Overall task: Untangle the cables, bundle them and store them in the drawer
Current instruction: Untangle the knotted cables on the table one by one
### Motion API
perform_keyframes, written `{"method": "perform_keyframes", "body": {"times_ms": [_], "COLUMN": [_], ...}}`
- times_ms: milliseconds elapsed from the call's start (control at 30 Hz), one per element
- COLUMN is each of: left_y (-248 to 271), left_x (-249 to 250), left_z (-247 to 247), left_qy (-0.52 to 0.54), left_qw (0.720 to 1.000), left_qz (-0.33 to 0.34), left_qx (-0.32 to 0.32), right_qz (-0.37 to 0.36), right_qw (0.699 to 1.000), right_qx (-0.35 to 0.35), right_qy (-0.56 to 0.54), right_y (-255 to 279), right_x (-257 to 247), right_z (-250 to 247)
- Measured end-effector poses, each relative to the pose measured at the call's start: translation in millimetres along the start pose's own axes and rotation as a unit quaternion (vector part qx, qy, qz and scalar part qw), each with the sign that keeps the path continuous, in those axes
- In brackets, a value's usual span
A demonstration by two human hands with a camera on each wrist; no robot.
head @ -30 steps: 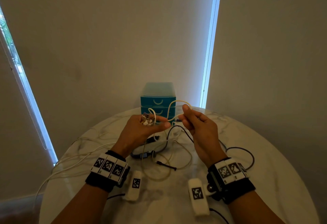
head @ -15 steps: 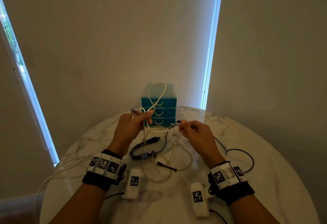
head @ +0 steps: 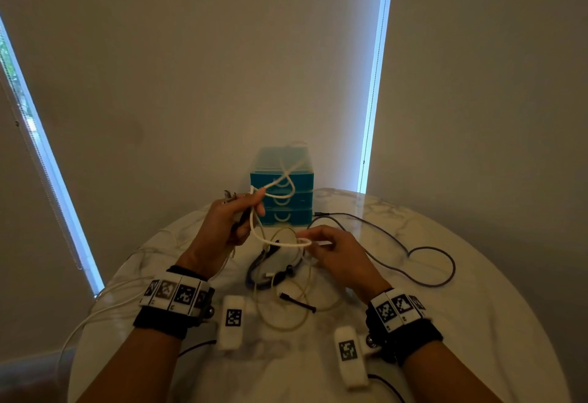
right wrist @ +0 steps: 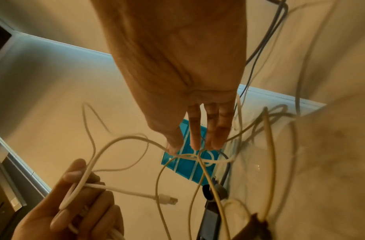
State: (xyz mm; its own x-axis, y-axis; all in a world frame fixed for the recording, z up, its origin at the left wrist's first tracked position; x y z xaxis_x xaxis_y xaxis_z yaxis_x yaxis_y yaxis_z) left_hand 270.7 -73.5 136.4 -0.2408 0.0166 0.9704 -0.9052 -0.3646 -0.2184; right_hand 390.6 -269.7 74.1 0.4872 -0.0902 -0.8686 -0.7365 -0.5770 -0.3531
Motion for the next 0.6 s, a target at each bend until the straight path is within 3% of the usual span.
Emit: {"method": "perform_keyframes", "body": {"times_ms": [100,233,367,500,600], "left_y": [-4,-5,-4,-7,-7], "left_x": [-1,3,6,8,8], "left_z": [-10,-14,-25,-34,-36], "left_qy": [0.072,0.144,0.173,0.209,0.211], "left_qw": [0.996,0.987,0.977,0.966,0.964], "left_qz": [0.006,0.037,0.063,0.101,0.114], "left_qx": [0.045,0.062,0.105,0.117,0.118], "right_qz": [0.024,0.116,0.175,0.147,0.089], "right_qw": [0.999,0.988,0.984,0.979,0.986], "right_qx": [-0.002,-0.052,-0.013,-0.042,0.011], "right_qy": [0.026,0.090,0.028,0.136,0.144], "right_y": [-2,3,2,2,0], "right_x": [2,16,25,29,20], "right_z": [-3,-2,-8,-11,-17]}}
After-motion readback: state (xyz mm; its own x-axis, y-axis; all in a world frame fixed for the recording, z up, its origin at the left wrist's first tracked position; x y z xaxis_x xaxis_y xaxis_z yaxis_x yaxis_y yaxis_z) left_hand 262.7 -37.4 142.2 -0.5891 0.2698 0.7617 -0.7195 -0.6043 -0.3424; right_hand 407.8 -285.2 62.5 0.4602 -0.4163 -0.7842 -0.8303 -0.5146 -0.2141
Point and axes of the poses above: each hand's wrist, its own y-axis away from the middle knuckle, its own z-axis out of the palm, x = y × z, the point moved 4 cm from there along -y, towards the middle knuckle, and after that the axes turned 3 degrees about -z, right-handed, at the moved point
